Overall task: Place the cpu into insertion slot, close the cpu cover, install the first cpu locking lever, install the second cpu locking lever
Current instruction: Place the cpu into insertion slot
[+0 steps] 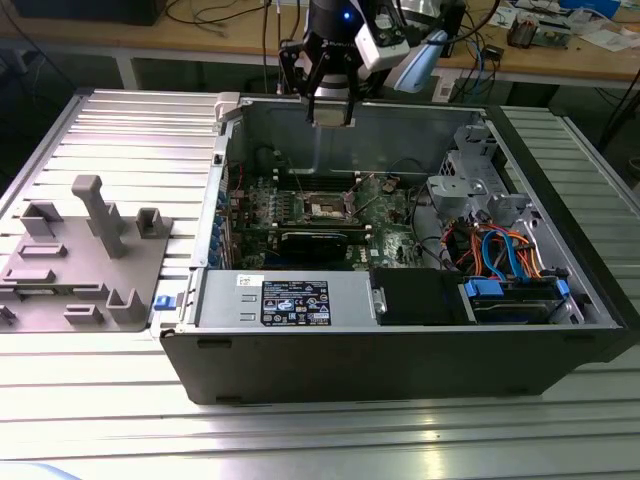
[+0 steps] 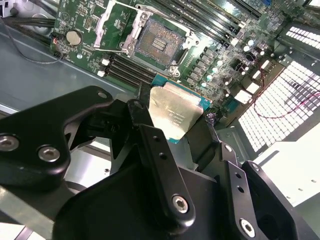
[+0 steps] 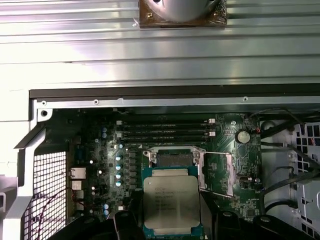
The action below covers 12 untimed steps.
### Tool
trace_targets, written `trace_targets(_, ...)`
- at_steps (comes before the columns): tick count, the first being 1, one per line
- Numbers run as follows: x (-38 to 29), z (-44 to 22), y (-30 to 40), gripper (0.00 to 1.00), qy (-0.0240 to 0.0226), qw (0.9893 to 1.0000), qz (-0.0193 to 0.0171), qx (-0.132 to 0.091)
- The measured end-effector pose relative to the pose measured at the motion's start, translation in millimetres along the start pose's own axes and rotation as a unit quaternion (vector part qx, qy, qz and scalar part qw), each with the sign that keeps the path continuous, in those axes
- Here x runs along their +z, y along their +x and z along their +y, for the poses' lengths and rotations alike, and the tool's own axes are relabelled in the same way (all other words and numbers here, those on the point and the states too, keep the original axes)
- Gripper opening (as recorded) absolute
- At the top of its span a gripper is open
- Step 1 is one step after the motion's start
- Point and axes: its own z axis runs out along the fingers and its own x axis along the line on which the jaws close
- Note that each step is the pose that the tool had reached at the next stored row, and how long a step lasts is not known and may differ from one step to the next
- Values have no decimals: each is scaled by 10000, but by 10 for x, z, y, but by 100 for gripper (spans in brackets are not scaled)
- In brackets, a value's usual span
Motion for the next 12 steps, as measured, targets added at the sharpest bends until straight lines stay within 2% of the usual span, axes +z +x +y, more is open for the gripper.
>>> trace_targets(12,23,-1,-1,54,39,10000,-1,1)
